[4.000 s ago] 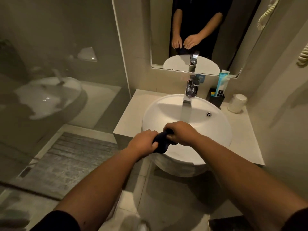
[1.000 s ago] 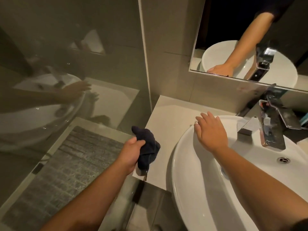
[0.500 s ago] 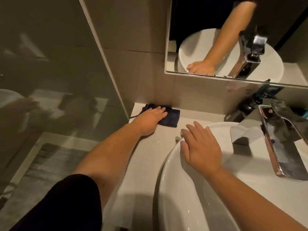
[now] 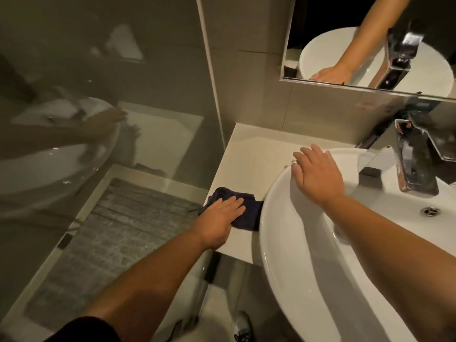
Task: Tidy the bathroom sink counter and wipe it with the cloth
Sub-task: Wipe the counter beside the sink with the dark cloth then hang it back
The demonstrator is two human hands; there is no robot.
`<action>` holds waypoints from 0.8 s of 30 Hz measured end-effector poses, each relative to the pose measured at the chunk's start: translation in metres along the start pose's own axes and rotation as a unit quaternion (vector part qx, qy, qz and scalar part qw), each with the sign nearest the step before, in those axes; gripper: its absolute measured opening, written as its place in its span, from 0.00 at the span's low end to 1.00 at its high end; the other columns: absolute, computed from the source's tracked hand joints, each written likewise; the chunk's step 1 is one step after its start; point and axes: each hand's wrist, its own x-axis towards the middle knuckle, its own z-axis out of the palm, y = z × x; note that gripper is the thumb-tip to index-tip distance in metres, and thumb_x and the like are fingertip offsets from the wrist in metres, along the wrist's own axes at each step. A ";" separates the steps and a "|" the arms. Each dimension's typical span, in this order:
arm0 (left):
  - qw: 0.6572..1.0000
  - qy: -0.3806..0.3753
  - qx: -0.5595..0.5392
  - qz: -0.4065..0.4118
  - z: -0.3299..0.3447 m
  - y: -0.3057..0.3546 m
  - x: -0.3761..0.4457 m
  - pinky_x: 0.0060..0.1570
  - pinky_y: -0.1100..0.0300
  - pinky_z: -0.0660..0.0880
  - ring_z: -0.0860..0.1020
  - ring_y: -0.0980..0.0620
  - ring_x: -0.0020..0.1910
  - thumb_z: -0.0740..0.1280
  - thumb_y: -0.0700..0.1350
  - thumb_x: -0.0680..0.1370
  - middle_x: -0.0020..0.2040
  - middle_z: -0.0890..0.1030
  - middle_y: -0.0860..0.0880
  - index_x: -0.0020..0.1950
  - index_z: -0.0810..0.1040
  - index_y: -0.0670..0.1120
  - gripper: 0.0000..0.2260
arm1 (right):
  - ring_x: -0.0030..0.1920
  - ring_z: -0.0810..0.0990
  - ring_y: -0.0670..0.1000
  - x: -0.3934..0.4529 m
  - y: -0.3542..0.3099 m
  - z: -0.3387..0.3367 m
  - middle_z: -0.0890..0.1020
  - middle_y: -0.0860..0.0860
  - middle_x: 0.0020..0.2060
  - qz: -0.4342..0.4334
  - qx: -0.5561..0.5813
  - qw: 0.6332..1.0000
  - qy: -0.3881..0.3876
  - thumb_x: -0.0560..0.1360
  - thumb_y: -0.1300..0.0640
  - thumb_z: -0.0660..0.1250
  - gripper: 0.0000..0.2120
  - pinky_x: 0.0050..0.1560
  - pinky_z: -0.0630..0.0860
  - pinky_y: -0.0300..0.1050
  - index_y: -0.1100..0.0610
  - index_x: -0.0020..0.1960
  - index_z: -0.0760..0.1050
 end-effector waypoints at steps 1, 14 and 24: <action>1.000 -0.001 -0.001 -0.007 0.004 0.007 -0.017 0.75 0.52 0.48 0.55 0.46 0.76 0.59 0.33 0.76 0.77 0.59 0.45 0.75 0.63 0.44 0.26 | 0.66 0.68 0.60 0.000 0.000 -0.001 0.77 0.56 0.59 -0.002 0.001 1.000 -0.008 0.78 0.49 0.48 0.22 0.64 0.64 0.59 0.59 0.60 0.75; 0.981 0.079 -0.110 -0.136 0.037 0.064 -0.112 0.69 0.57 0.62 0.69 0.48 0.69 0.57 0.44 0.75 0.70 0.73 0.48 0.70 0.71 0.48 0.23 | 0.67 0.66 0.59 -0.001 -0.001 -0.021 0.74 0.57 0.65 -0.011 0.027 0.997 -0.069 0.76 0.42 0.43 0.31 0.63 0.64 0.59 0.59 0.65 0.72; 0.554 0.146 -0.735 -0.361 -0.007 0.087 -0.090 0.46 0.48 0.78 0.80 0.37 0.51 0.59 0.37 0.79 0.51 0.82 0.36 0.56 0.78 0.41 0.11 | 0.68 0.65 0.61 -0.004 0.008 -0.022 0.72 0.58 0.66 0.011 0.041 0.997 -0.067 0.76 0.42 0.46 0.28 0.64 0.65 0.60 0.59 0.66 0.69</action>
